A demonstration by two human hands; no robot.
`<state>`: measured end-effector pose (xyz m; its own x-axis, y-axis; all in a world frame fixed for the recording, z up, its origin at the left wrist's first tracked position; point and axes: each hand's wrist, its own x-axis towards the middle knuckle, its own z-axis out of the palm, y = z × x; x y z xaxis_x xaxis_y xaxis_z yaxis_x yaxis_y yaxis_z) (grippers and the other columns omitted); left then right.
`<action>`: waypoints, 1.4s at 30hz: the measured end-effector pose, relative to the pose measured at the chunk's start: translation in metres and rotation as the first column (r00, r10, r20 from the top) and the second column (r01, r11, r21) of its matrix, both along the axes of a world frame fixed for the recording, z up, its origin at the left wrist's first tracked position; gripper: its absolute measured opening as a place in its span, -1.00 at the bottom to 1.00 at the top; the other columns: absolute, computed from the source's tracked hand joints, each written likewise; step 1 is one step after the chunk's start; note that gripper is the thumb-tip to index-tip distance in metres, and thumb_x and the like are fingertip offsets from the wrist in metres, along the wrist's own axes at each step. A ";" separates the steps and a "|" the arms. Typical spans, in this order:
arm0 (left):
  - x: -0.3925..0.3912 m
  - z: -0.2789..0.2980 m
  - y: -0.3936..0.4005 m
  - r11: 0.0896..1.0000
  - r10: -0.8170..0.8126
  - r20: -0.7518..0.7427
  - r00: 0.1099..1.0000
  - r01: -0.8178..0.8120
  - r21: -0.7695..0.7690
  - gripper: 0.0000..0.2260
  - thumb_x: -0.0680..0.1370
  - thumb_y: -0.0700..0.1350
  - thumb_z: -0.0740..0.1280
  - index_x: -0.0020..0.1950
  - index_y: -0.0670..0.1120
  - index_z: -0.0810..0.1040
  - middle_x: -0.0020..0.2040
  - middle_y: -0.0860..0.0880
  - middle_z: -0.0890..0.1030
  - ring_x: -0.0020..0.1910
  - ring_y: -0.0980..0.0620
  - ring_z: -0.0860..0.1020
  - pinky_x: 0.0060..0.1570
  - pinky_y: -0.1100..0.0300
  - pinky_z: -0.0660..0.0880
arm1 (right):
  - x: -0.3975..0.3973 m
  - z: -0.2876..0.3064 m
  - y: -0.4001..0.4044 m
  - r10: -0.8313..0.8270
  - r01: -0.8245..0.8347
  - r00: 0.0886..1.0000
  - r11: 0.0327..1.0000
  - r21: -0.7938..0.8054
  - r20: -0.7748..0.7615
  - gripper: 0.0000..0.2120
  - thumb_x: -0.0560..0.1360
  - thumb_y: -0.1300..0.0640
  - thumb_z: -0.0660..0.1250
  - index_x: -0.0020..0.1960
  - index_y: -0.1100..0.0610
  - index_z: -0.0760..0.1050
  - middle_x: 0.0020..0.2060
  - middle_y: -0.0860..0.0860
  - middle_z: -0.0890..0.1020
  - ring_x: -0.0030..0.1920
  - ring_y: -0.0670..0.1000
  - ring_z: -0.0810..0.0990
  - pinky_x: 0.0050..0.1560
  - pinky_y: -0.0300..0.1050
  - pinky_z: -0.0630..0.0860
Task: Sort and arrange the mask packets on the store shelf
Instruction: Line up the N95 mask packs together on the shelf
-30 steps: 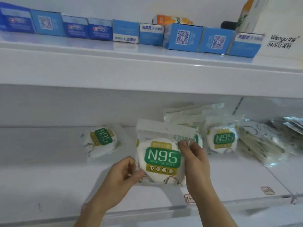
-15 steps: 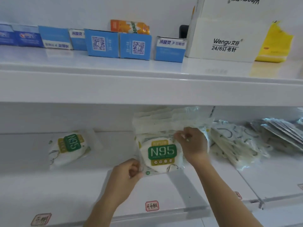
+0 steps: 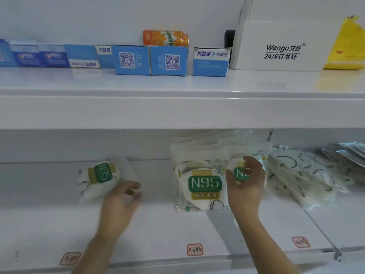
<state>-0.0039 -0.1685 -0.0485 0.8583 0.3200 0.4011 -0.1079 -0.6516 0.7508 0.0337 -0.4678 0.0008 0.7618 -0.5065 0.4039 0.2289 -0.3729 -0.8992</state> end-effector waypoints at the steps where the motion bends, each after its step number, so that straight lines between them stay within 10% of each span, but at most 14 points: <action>1: 0.004 0.001 0.028 0.983 0.163 0.066 0.984 -0.168 0.075 -0.82 0.47 -0.27 0.49 0.03 -0.06 0.67 -0.05 0.03 0.68 -0.06 -0.05 0.64 -0.03 0.16 0.51 | -0.004 0.001 0.001 -0.032 0.032 0.999 0.999 0.014 0.018 -0.55 0.47 0.25 0.48 0.27 -0.02 0.42 0.13 -0.01 0.50 0.05 -0.01 0.56 0.03 -0.05 0.54; 4: 0.018 0.001 0.093 0.879 0.463 -0.162 0.872 -0.427 0.214 -0.71 0.57 -0.09 0.37 0.29 -0.08 0.56 0.24 -0.22 0.55 0.20 -0.30 0.50 0.16 -0.20 0.46 | -0.016 0.007 0.017 -0.037 0.035 0.999 0.998 0.058 0.036 -0.69 0.51 0.31 0.39 0.12 -0.02 0.44 0.01 0.00 0.58 -0.02 -0.02 0.59 -0.12 -0.26 0.52; 8: 0.019 0.007 0.115 0.948 0.294 -0.457 0.839 -0.194 0.253 -0.74 0.56 0.11 0.15 0.17 0.12 0.51 -0.01 0.01 0.57 -0.01 -0.10 0.53 0.06 -0.03 0.48 | -0.030 0.010 0.072 0.206 -0.207 0.978 0.977 0.057 0.020 -0.76 0.52 0.37 0.35 -0.08 0.02 0.52 -0.23 -0.04 0.62 -0.20 -0.05 0.60 -0.22 -0.21 0.54; 11: -0.002 0.014 0.117 0.986 0.166 -0.353 0.921 -0.163 0.038 -0.91 0.54 0.07 0.36 -0.06 0.08 0.55 0.02 0.03 0.66 -0.04 -0.03 0.61 -0.08 0.10 0.52 | -0.037 0.001 0.122 0.415 -0.408 0.902 0.910 0.073 -0.117 -0.77 0.53 0.36 0.36 -0.07 0.03 0.57 -0.25 -0.04 0.65 -0.25 0.05 0.64 -0.24 -0.11 0.57; 13: -0.016 0.014 0.116 0.957 0.126 -0.279 0.952 -0.191 -0.219 -0.89 0.51 -0.13 0.48 -0.06 0.04 0.59 0.05 -0.02 0.67 -0.09 -0.04 0.64 -0.22 0.16 0.54 | -0.045 -0.006 0.158 0.656 -0.586 0.683 0.754 0.296 -0.320 -0.84 0.57 0.32 0.36 0.04 0.09 0.58 -0.13 0.09 0.69 -0.21 0.10 0.69 -0.16 -0.04 0.62; 16: -0.041 0.017 0.110 0.742 0.116 -0.167 0.979 -0.197 -0.641 -0.82 0.49 -0.28 0.50 -0.01 -0.04 0.64 0.02 -0.08 0.69 -0.18 0.02 0.66 -0.30 0.16 0.60 | -0.059 -0.020 0.197 0.807 -0.575 0.424 0.590 0.566 -0.411 -0.86 0.57 0.28 0.38 0.12 0.18 0.57 -0.08 0.25 0.69 -0.19 0.15 0.71 -0.15 0.01 0.61; 23: -0.086 0.018 0.077 0.434 0.167 0.053 0.985 -0.026 -0.901 -0.51 0.47 -0.42 0.45 0.28 0.00 0.48 0.03 -0.09 0.71 0.04 -0.18 0.69 0.00 -0.06 0.61 | -0.080 -0.007 0.214 0.788 -0.475 0.504 0.594 0.649 -0.353 -0.66 0.57 -0.04 0.39 -0.02 0.28 0.58 -0.18 0.18 0.72 -0.33 0.11 0.66 -0.45 -0.13 0.38; 28: -0.090 0.026 0.055 0.367 -0.222 0.197 0.955 0.269 -0.891 -0.37 0.30 -0.36 0.57 0.34 -0.13 0.51 0.15 -0.31 0.65 0.13 -0.33 0.64 0.07 -0.19 0.59 | -0.080 0.008 0.199 0.684 -0.461 0.689 0.668 0.585 -0.238 -0.77 0.57 0.07 0.40 0.20 0.00 0.47 -0.19 0.00 0.74 -0.18 -0.01 0.73 -0.12 -0.06 0.64; 32: -0.086 0.031 0.040 0.284 -0.397 0.193 0.897 0.320 -0.904 -0.31 0.22 0.05 0.70 0.24 -0.18 0.57 0.07 -0.33 0.65 0.02 -0.27 0.65 -0.04 -0.08 0.61 | -0.081 0.027 0.165 0.701 -0.409 0.703 0.534 0.740 -0.116 -0.80 0.58 0.15 0.36 0.17 0.18 0.58 -0.02 0.15 0.75 0.00 0.17 0.74 0.12 0.20 0.62; 36: -0.077 0.041 0.002 0.649 -0.334 0.050 0.941 0.268 -0.712 -0.69 0.40 -0.11 0.60 0.10 -0.08 0.65 -0.01 -0.09 0.73 -0.10 -0.05 0.71 -0.25 0.13 0.62 | -0.075 0.028 0.114 0.540 -0.320 0.833 0.650 0.689 -0.122 -0.82 0.56 0.15 0.39 0.07 0.25 0.62 -0.05 0.25 0.73 -0.02 0.29 0.72 0.13 0.32 0.60; 42: -0.055 0.041 -0.066 0.680 -0.457 -0.030 0.889 0.328 -0.656 -0.75 0.35 -0.13 0.50 0.00 -0.14 0.68 -0.24 -0.19 0.70 -0.36 -0.02 0.60 -0.35 0.23 0.54 | -0.066 0.032 0.018 0.379 -0.211 0.914 0.751 0.626 -0.146 -0.80 0.57 0.17 0.39 0.04 0.33 0.59 -0.07 0.22 0.73 -0.05 0.25 0.73 0.07 0.20 0.63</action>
